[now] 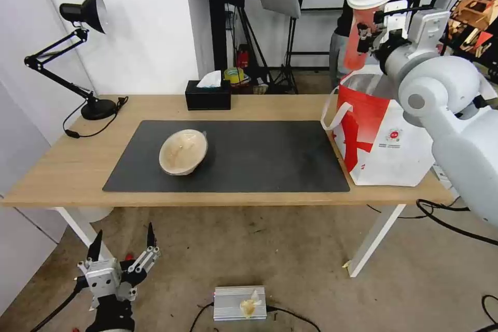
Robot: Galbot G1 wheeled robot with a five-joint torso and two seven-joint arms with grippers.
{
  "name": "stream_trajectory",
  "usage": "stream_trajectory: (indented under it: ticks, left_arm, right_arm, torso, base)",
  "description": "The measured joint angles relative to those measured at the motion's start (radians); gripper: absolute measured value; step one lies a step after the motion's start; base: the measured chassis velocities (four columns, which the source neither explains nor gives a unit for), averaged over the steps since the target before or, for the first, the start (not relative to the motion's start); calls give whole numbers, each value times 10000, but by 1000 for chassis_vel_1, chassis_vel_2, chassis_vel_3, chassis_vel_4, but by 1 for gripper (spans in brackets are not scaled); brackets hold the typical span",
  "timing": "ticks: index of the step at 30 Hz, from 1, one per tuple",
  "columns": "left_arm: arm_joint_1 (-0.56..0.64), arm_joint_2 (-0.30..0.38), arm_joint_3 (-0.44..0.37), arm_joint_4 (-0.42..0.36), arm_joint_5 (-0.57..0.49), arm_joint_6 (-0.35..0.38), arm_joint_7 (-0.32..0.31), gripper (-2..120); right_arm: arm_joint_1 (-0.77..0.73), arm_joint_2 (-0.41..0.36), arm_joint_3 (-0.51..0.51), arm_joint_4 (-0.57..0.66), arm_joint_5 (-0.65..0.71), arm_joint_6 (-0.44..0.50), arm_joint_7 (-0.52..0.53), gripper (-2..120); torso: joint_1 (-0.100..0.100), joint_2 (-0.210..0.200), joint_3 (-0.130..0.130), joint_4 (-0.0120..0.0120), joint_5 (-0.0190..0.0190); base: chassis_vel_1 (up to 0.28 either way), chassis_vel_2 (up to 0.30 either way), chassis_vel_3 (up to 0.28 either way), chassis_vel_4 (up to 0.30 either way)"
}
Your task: Pick up the trash from the table and place it into the takeout bag.
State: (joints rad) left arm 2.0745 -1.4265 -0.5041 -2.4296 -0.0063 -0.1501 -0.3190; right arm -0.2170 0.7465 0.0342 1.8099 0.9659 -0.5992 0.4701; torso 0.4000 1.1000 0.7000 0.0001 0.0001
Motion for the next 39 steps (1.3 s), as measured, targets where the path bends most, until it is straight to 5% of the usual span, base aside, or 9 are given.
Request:
stream_trajectory:
  ticks: [11, 28, 39]
  left_arm:
    - [-225, 496, 87, 136, -286, -32, 90, 100]
    - [-370, 620, 150, 215, -427, -52, 97, 100]
    - [-353, 510, 191, 186, -406, -90, 96, 100]
  right_arm:
    - [-1161, -753, 875, 9, -502, 28, -359, 1]
    - [-1910, -846, 1169, -738, -1125, 75, -640, 1]
    - [-1763, -702, 761, -1776, -2807, 167, -2251, 1]
  torso:
    - [-1, 0, -1, -2, 0]
    - [0, 0, 0, -2, -1]
    - [0, 0, 0, -1, -1]
  base:
    - [0, 0, 0, 0]
    - [0, 0, 0, 0]
    - [0, 0, 0, 0]
